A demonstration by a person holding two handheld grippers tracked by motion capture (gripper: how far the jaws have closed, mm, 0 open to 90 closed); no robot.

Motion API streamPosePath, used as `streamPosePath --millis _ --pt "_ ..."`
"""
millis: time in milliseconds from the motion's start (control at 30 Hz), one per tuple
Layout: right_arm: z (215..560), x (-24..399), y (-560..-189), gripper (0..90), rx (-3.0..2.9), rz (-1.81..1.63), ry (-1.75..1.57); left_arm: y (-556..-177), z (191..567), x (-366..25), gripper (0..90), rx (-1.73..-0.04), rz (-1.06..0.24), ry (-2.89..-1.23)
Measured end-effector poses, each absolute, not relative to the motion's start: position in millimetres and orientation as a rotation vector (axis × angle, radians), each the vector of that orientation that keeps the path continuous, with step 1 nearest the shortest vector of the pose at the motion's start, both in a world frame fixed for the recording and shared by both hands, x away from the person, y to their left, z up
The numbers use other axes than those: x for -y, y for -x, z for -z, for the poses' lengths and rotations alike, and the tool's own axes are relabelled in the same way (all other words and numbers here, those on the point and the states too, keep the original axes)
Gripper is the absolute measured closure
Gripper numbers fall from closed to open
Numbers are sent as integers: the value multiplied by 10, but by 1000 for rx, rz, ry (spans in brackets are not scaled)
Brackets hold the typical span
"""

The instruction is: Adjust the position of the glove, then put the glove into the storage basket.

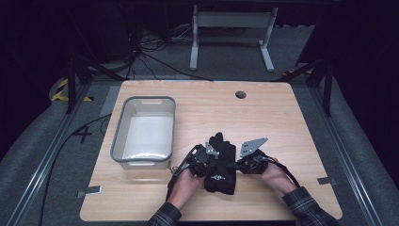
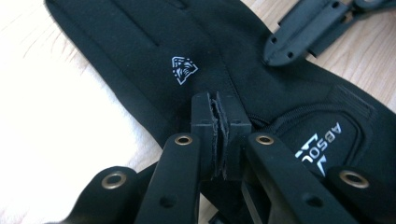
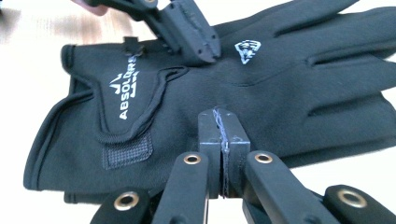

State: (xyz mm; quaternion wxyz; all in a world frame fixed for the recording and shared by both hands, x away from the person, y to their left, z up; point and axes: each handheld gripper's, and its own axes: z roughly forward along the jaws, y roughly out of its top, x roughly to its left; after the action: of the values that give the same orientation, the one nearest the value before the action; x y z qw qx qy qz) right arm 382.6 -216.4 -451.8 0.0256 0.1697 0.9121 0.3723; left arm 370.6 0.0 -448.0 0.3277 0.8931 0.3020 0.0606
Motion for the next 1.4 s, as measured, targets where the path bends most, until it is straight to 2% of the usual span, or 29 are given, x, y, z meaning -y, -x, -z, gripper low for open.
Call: streamPosePath --millis 933,1233,1400 --pt "4489 2133 -3517 893 -2869 -1164 -439 -3854 4461 238 863 -699 -95 -2346" --pt "4367 2304 -3474 755 -2800 -1218 -503 -3838 4388 148 781 -699 -87 -2304" --pt "4305 2463 -3452 649 -2752 -1234 -550 -3837 4369 104 609 -690 -75 -2286"
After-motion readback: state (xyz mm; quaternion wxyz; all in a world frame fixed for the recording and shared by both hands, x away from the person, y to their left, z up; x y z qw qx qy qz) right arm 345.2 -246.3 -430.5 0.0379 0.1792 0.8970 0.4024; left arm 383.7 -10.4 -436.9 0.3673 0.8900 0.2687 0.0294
